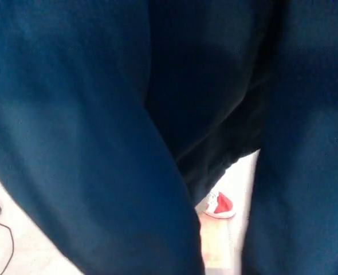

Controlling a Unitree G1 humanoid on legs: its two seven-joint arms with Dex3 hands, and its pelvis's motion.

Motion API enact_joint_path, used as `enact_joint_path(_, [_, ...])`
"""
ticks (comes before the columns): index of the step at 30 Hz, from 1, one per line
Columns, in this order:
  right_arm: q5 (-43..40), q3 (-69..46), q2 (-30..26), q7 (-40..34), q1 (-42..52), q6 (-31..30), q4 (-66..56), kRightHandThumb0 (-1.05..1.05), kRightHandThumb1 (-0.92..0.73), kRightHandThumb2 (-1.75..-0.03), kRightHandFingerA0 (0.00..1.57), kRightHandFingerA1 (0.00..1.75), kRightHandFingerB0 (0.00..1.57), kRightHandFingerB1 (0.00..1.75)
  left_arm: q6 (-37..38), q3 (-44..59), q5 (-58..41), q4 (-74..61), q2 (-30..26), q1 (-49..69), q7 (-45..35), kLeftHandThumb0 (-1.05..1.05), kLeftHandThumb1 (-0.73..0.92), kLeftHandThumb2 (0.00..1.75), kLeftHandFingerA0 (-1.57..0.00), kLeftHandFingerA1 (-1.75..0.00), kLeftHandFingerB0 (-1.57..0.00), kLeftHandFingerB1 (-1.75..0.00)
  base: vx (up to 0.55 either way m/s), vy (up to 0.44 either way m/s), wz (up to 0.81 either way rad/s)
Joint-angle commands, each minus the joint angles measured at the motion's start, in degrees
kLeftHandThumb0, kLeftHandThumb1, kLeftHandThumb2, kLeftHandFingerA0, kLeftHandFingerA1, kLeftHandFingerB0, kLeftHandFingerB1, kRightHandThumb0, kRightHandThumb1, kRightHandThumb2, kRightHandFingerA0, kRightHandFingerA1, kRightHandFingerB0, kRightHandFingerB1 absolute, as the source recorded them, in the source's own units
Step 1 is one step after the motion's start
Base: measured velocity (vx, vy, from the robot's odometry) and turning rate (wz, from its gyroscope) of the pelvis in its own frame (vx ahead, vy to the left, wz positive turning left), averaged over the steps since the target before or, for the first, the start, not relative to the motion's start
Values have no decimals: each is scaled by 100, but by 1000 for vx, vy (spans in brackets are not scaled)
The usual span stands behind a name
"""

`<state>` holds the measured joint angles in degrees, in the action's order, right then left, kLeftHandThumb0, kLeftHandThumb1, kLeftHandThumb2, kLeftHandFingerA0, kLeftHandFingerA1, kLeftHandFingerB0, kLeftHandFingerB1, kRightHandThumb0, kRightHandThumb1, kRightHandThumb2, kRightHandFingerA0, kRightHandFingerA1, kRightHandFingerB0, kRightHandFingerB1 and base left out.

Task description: A person hands a coat to the robot and the robot grabs it with both hands and holds it while the person wears the coat.

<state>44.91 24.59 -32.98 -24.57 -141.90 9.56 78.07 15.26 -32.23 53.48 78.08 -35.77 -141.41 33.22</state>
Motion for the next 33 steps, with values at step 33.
enact_joint_path(33, [79,53,-249,-127,264,-240,20,-51,-83,-67,103,175,78,169,-314,-213,128,39,-341,210,95,-48,75,63,-103,-175,-71,-174,0,0,0])
